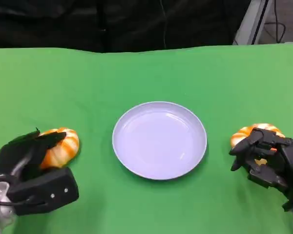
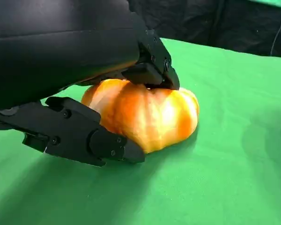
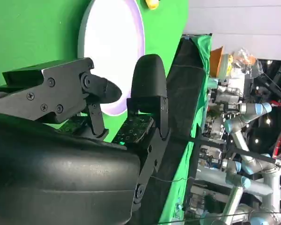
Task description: Grasp the bread from the table and place it into the plate.
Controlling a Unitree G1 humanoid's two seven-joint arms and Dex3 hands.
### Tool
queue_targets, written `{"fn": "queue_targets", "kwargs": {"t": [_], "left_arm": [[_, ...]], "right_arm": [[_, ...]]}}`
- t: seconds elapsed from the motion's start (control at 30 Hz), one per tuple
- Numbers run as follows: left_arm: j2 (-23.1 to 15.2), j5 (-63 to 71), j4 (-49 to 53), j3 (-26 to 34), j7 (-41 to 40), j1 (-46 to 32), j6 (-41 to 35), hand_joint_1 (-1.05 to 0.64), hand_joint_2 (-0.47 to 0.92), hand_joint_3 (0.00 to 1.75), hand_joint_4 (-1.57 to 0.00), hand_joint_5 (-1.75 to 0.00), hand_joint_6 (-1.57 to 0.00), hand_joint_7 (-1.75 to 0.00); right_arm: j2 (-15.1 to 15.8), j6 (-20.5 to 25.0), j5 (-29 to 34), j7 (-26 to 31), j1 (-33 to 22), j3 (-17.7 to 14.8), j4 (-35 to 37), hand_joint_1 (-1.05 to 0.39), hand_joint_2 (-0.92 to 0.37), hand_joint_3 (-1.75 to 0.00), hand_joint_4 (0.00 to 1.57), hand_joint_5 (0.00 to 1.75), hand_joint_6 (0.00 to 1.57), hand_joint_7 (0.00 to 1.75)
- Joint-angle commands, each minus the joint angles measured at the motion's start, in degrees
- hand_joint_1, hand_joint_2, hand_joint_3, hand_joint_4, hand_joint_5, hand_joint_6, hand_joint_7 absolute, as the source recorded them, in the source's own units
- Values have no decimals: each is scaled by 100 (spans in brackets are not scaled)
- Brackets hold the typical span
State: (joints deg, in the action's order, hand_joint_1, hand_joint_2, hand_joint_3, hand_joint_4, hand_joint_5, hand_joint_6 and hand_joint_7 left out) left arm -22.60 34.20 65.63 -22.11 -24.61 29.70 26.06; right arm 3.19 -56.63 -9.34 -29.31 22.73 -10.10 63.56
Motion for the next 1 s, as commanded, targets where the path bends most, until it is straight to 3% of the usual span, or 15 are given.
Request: {"fn": "queue_targets", "kwargs": {"t": [0.03,0.1,0.17,0.23,0.27,0.7,0.83,1.0], "left_arm": [[27,-110,92,59,189,20,-142,-10,92,36,-44,-92,-65,-71],[32,-135,87,57,205,23,-157,-10,92,38,-36,-117,-57,-93],[40,-169,88,81,180,17,-129,-10,92,38,-35,-122,-56,-98],[52,-202,93,119,144,9,-86,-12,92,41,-36,-145,-59,-115],[55,-204,94,132,138,7,-76,-12,92,41,-36,-148,-59,-117],[86,-164,106,164,4,1,-90,-12,92,41,-35,-153,-58,-123],[139,-138,140,181,-278,0,-107,-12,92,38,-40,-164,-60,-135],[149,-103,149,163,-409,11,-127,-12,92,37,-38,-167,-58,-137]], "right_arm": [[81,-39,-18,28,-47,-30,-48,5,-86,-59,85,138,93,92],[80,-39,-19,27,-46,-30,-48,5,-86,-59,85,137,93,92],[81,-51,-2,45,-46,-24,-46,5,-86,-58,85,137,93,92],[83,-67,21,69,-46,-15,-44,5,-87,-58,85,137,92,92],[84,-70,26,76,-46,-12,-44,5,-87,-58,85,137,92,92],[77,-41,-7,61,-35,-8,-37,5,-87,-57,85,137,92,92],[73,-27,-16,47,-19,-12,-23,6,-86,-58,85,137,92,92],[72,-29,-11,54,-19,-9,-26,6,-86,-58,85,137,92,92]]}}
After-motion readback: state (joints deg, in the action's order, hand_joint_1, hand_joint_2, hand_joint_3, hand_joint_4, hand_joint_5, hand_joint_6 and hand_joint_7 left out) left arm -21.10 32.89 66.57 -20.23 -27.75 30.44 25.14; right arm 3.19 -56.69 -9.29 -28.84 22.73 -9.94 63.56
